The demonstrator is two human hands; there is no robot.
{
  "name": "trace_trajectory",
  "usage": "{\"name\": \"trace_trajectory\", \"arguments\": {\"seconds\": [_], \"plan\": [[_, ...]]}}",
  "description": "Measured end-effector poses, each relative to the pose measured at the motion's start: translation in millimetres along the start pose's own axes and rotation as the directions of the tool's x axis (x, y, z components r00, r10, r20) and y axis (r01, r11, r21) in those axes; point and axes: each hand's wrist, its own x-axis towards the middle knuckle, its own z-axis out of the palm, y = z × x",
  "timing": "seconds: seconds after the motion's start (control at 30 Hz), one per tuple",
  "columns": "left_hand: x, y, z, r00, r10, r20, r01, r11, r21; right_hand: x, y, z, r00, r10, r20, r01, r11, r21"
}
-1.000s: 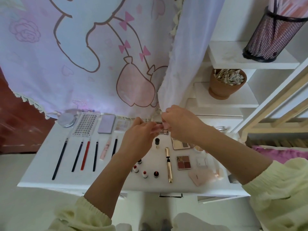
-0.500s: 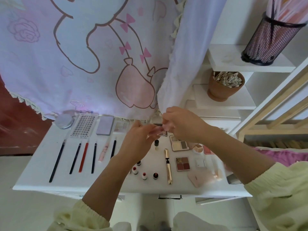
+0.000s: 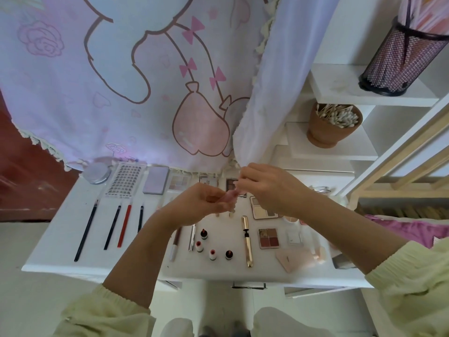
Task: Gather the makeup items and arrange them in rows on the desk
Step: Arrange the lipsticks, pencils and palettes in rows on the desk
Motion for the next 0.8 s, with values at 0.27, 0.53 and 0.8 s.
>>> {"name": "trace_trajectory", "arguments": {"seconds": [0.27, 0.53, 0.8], "plan": [[-12, -8, -15, 0.986, -0.021, 0.164, 0.07, 0.951, -0.3, -3, 0, 4, 0.989, 0.001, -0.147, 0.01, 0.997, 0.076], [-18, -24, -19, 0.989, -0.061, 0.136, 0.135, 0.753, -0.644, -9, 7, 2, 0.956, 0.103, -0.273, -0.08, 0.992, 0.095], [-20, -27, -9, 0.994, -0.106, 0.0, 0.092, 0.868, -0.487, -11, 0, 13, 0.83, 0.546, -0.109, -0.467, 0.789, 0.4]]}}
